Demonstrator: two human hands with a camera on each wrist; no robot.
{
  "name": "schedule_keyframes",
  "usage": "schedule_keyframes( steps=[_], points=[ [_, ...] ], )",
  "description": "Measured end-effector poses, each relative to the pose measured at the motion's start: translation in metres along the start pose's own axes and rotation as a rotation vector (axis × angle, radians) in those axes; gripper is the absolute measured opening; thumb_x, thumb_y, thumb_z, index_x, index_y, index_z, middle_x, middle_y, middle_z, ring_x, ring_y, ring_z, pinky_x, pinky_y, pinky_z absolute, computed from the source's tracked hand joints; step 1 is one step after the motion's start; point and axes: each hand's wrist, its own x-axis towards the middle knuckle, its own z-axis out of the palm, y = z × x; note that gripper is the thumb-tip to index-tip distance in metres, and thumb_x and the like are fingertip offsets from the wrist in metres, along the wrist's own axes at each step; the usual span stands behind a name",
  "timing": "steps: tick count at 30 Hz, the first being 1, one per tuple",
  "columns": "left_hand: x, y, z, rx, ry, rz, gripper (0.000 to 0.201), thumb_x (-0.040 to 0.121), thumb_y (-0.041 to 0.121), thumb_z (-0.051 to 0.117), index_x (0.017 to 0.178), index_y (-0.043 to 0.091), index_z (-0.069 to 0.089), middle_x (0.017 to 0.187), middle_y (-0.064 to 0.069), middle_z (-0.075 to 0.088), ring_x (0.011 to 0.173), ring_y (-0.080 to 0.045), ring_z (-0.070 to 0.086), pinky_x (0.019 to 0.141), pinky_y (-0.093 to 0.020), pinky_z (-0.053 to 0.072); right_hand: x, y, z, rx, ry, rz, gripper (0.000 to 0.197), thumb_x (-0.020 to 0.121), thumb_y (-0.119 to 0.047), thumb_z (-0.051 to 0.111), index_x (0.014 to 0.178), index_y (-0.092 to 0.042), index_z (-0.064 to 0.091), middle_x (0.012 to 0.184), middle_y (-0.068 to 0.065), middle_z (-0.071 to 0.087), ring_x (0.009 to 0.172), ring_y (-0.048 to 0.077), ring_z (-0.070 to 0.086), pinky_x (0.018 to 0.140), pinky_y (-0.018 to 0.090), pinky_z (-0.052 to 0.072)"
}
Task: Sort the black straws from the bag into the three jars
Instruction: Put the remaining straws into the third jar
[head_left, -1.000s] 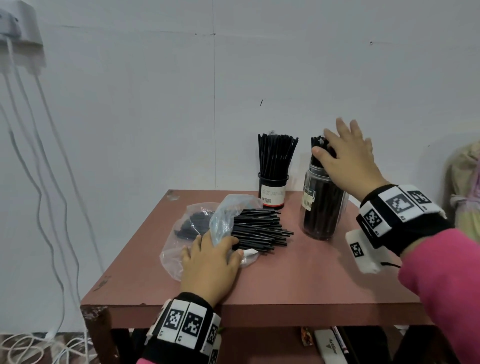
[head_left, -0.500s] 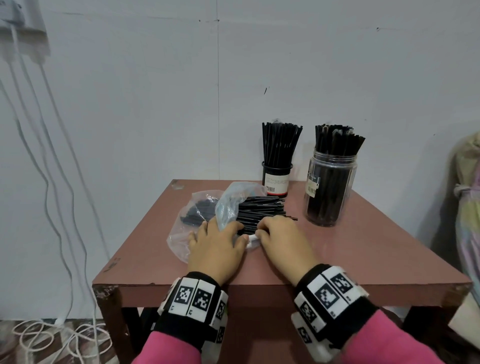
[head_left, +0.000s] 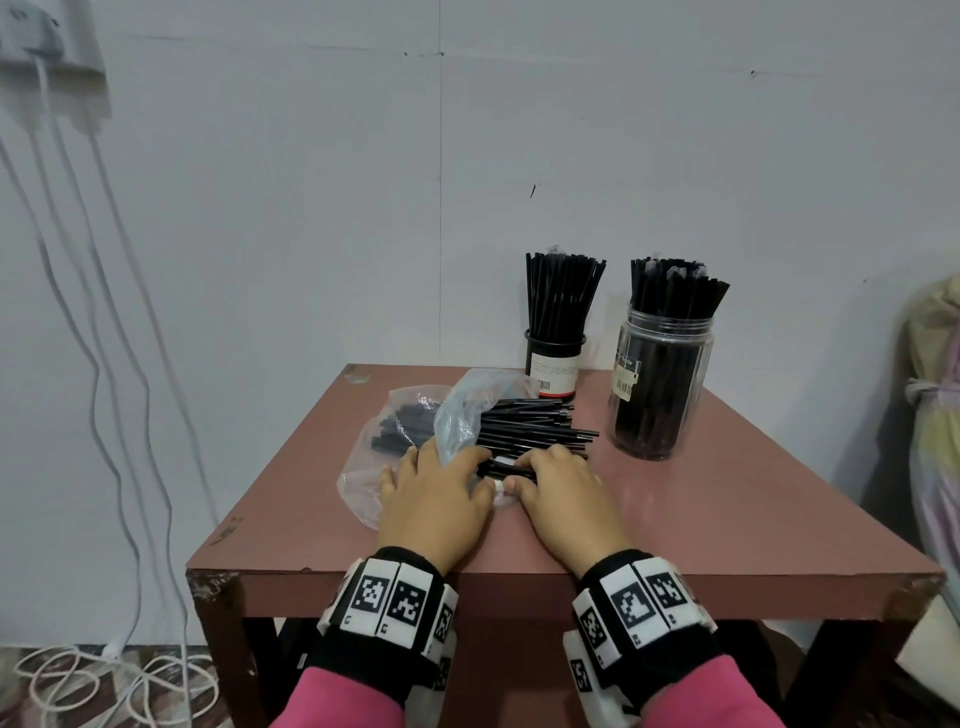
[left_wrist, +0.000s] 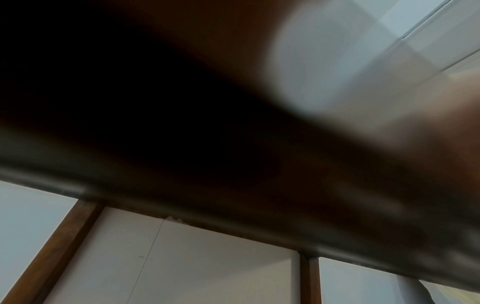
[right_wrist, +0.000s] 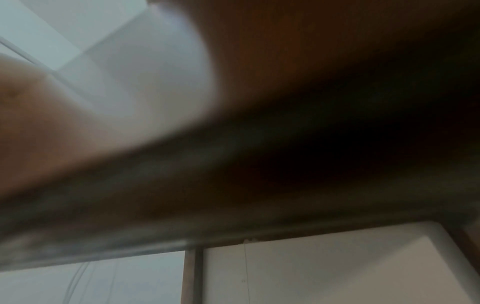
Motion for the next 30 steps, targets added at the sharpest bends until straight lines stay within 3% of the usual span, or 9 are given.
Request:
schedule_keyframes(
  steps=[4, 8, 11, 13, 15, 18, 22, 26, 30],
  points=[
    [0.000, 0.001, 0.000, 0.000, 0.006, -0.002, 0.042, 0.095, 0.046, 0.041, 0.136, 0.047, 0.038, 0.146, -0.004, 0.035, 0.141, -0.029, 0.022, 0.116, -0.051, 0.013, -0.003, -0.002, -0.002, 0.005, 0.006, -0.006, 0.031, 0.099, -0.035, 0.046, 0.123, -0.019, 0.057, 0.122, 0.002, 0.056, 0.118, 0.021, 0.047, 0.095, 0.034, 0.038],
    [0.000, 0.000, 0.000, 0.000, 0.011, -0.007, 0.045, 0.094, 0.044, 0.042, 0.138, 0.047, 0.035, 0.146, -0.004, 0.035, 0.139, -0.030, 0.025, 0.116, -0.051, 0.014, -0.007, 0.001, -0.004, 0.280, 0.081, 0.016, 0.027, 0.095, -0.023, 0.056, 0.122, -0.017, 0.061, 0.119, 0.000, 0.062, 0.113, 0.017, 0.055, 0.089, 0.025, 0.040],
    [0.001, 0.000, 0.000, -0.017, 0.004, -0.014, 0.047, 0.092, 0.045, 0.043, 0.138, 0.048, 0.033, 0.147, -0.003, 0.034, 0.139, -0.030, 0.026, 0.116, -0.051, 0.014, -0.008, 0.007, -0.003, 0.611, 0.134, 0.063, 0.026, 0.090, -0.011, 0.063, 0.115, -0.015, 0.066, 0.096, -0.003, 0.069, 0.079, 0.004, 0.064, 0.071, 0.011, 0.045],
    [0.002, 0.000, 0.000, -0.020, 0.002, -0.017, 0.049, 0.091, 0.045, 0.044, 0.138, 0.048, 0.031, 0.147, -0.003, 0.034, 0.139, -0.029, 0.026, 0.116, -0.052, 0.015, -0.007, 0.010, -0.001, 0.867, 0.165, 0.124, 0.023, 0.087, -0.003, 0.064, 0.107, -0.012, 0.069, 0.083, 0.001, 0.070, 0.063, 0.004, 0.064, 0.062, 0.016, 0.051],
    [0.002, 0.000, 0.000, -0.026, 0.000, -0.023, 0.051, 0.090, 0.044, 0.045, 0.139, 0.049, 0.029, 0.147, -0.003, 0.034, 0.139, -0.029, 0.027, 0.115, -0.051, 0.016, -0.005, 0.015, -0.001, 1.056, 0.219, 0.180, 0.019, 0.086, -0.001, 0.066, 0.098, -0.016, 0.070, 0.082, 0.007, 0.070, 0.065, 0.012, 0.067, 0.063, 0.025, 0.054],
    [0.002, 0.000, 0.000, -0.029, 0.002, -0.026, 0.054, 0.090, 0.044, 0.046, 0.140, 0.050, 0.027, 0.148, -0.002, 0.033, 0.138, -0.027, 0.028, 0.115, -0.050, 0.017, -0.005, 0.018, -0.004, 1.236, 0.260, 0.212, 0.017, 0.086, 0.001, 0.066, 0.094, -0.014, 0.067, 0.080, 0.008, 0.069, 0.068, 0.016, 0.068, 0.062, 0.028, 0.056],
    [0.001, 0.001, -0.002, -0.023, -0.001, -0.024, 0.058, 0.090, 0.044, 0.046, 0.142, 0.053, 0.022, 0.153, -0.003, 0.026, 0.140, -0.027, 0.025, 0.115, -0.050, 0.016, -0.005, 0.017, -0.006, 1.263, 0.217, 0.139, 0.021, 0.081, -0.001, 0.074, 0.097, -0.013, 0.068, 0.084, 0.005, 0.072, 0.067, 0.011, 0.067, 0.066, 0.023, 0.057],
    [-0.001, 0.005, -0.005, 0.008, -0.022, -0.019, 0.062, 0.091, 0.044, 0.049, 0.141, 0.059, 0.017, 0.161, -0.005, 0.002, 0.147, -0.030, 0.004, 0.117, -0.055, 0.009, -0.001, 0.017, 0.000, 1.187, 0.220, 0.110, 0.012, 0.083, -0.006, 0.073, 0.088, -0.017, 0.072, 0.084, 0.001, 0.072, 0.069, 0.013, 0.068, 0.070, 0.027, 0.058],
    [-0.004, 0.012, -0.012, 0.079, 0.026, -0.016, 0.060, 0.090, 0.044, 0.053, 0.141, 0.058, 0.023, 0.160, -0.004, -0.016, 0.146, -0.034, -0.013, 0.115, -0.060, 0.003, -0.001, 0.018, 0.001, 1.144, 0.243, 0.117, 0.011, 0.084, -0.005, 0.071, 0.084, -0.015, 0.073, 0.076, -0.003, 0.073, 0.069, 0.011, 0.070, 0.075, 0.034, 0.059]
  ],
)
